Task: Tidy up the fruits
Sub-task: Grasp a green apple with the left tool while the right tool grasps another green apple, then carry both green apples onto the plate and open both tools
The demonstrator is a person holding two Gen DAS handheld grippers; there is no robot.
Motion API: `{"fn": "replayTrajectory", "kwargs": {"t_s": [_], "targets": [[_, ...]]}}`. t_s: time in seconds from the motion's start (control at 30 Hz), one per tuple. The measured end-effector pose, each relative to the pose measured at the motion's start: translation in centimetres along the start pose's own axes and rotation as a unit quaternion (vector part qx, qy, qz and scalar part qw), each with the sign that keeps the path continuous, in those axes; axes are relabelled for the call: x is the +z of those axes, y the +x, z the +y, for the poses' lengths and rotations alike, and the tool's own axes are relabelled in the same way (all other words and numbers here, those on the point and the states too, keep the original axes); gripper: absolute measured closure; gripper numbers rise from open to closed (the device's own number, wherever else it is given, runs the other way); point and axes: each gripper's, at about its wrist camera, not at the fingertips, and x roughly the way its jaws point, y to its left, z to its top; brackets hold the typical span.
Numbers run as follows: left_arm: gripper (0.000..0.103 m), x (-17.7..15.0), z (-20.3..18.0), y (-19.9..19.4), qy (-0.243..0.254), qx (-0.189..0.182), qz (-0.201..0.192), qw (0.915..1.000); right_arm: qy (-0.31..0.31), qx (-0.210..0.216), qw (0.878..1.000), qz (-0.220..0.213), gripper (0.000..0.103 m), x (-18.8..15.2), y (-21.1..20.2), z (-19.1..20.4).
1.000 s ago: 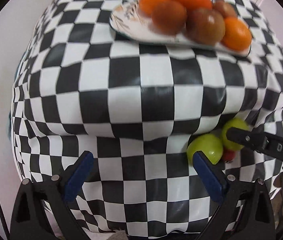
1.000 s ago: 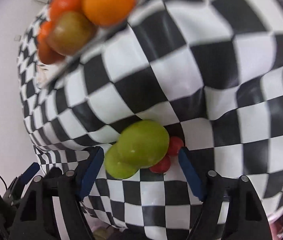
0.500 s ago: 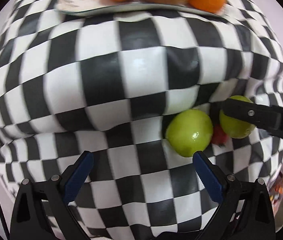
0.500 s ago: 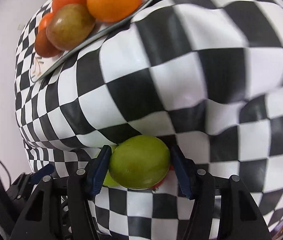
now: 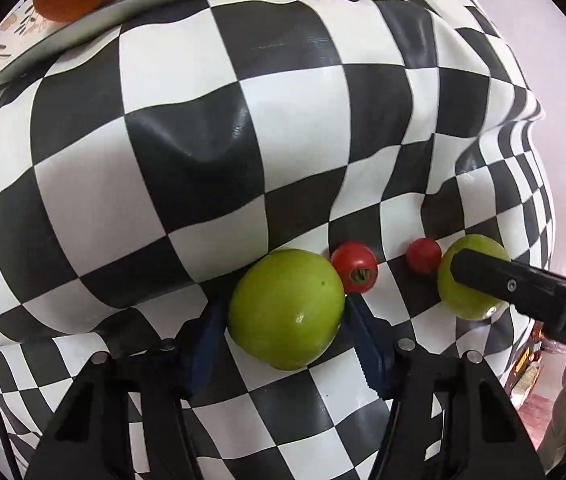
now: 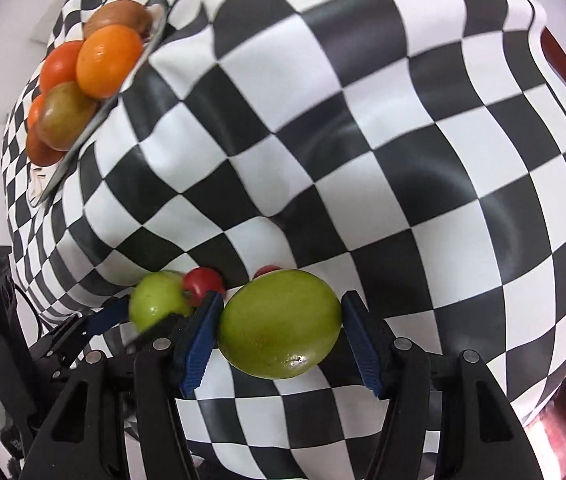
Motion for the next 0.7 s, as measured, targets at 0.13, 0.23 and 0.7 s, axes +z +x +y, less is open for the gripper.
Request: {"fn": "replayTrajectory", "kwargs": {"t_s": [0.13, 0.23, 0.7], "targets": [[0.046, -1.0, 0.2, -0.8, -0.018, 0.021, -0.007, 0.9996, -0.008, 0.005, 1.000, 0.013, 0.040, 0.5, 0.4, -0.4], [0.046, -2.4, 0.8, -1.8, -0.035, 0.044, -0.001, 0.9984, -0.028, 0.000, 0.999, 0.024, 0.040, 0.8, 0.6, -0.2], [0.046, -3.0, 1.9, -1.3, -0.079, 0.056, 0.000, 0.9953, -0.092, -0.036, 0.994, 0.046, 0.040, 0.4, 3.1, 0.3]]}}
